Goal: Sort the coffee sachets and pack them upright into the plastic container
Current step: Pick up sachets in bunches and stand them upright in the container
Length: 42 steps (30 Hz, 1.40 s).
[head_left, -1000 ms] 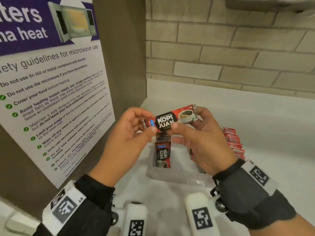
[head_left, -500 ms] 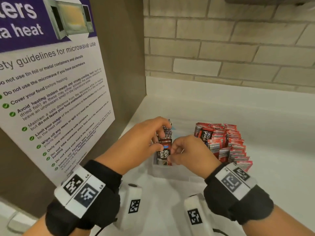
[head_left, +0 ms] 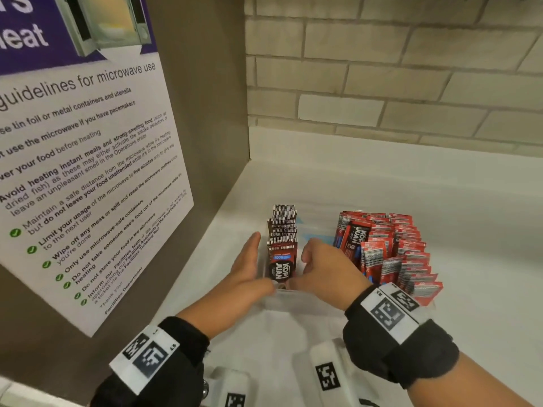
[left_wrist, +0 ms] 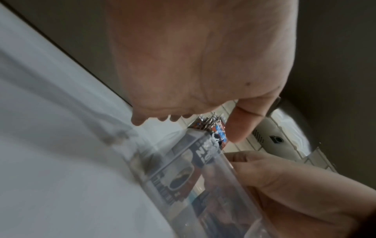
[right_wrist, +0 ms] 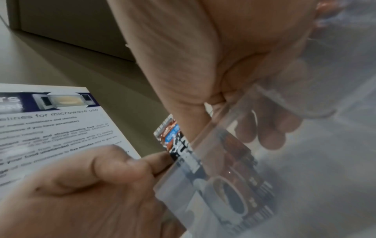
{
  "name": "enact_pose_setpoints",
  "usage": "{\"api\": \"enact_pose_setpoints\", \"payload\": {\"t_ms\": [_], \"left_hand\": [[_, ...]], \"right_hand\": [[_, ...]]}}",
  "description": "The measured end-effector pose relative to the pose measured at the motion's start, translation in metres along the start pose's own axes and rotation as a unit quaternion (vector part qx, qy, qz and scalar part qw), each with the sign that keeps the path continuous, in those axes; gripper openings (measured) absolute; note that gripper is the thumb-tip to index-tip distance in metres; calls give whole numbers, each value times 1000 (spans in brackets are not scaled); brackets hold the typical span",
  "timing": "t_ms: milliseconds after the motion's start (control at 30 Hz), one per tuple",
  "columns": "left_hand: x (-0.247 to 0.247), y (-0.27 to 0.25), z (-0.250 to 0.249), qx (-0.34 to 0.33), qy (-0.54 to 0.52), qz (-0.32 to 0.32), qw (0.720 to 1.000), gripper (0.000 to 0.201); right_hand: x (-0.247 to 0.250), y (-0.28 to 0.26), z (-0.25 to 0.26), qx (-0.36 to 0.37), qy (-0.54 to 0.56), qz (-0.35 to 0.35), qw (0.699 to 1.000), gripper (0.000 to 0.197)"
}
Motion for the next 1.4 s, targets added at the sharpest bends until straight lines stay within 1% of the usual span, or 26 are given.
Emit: {"api": "enact_pose_setpoints", "payload": {"t_ms": [67,133,200,267,333,367,400,533,667,767,833,933,1133,1267,1400], "left_hand": [[0,4,2,15,-24,-1,1000,101],[0,7,2,24,-54,1,998,104],[1,10,2,29,-76,8,997,110],[2,15,2,29,-78,12,996,105],[3,24,5,25,-91,10,996,93],[2,28,5,26,-96,11,995,92],[1,31,5,29,-97,12,995,94],[-5,37,3,39,-90,19,995,114],[-4,43,1,36,-78,12,996,117],[-4,44,-5,40,-59,-1,997,118],[-3,46,-5,36,-52,-4,998,117],[-1,48,-4,23,-45,3,999,113],[-4,45,-6,-12,-43,41,998,105],[-4,45,-2,-12,-46,43,998,105],[-4,45,-5,-7,-5,41,999,108]], "right_hand": [[2,1,-3,-29,57,25,998,56],[4,3,-6,-58,133,52,988,73],[0,5,-9,-77,168,87,979,83],[-8,7,-9,-81,156,118,977,80],[-16,11,-7,-79,133,124,980,74],[-19,13,-5,-77,125,121,982,73],[-20,15,-4,-75,120,118,983,73],[-23,22,3,-71,129,114,982,80],[-28,24,5,-54,152,112,981,81],[-29,22,8,-33,171,108,979,87],[-28,21,10,-23,186,100,977,87],[-24,20,12,-7,191,84,978,81],[-29,28,0,-22,164,25,986,76],[-38,35,-3,-19,164,10,986,81],[-42,37,0,13,162,-10,987,81]]}}
Point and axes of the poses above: each hand's wrist, its own y-axis towards the middle knuckle, its own x-axis out of the back of the hand, z = x × y, the point moved 7 cm from there along y, towards the middle knuckle, and after that the axes turned 1 degree about x, right-handed, at the moved point
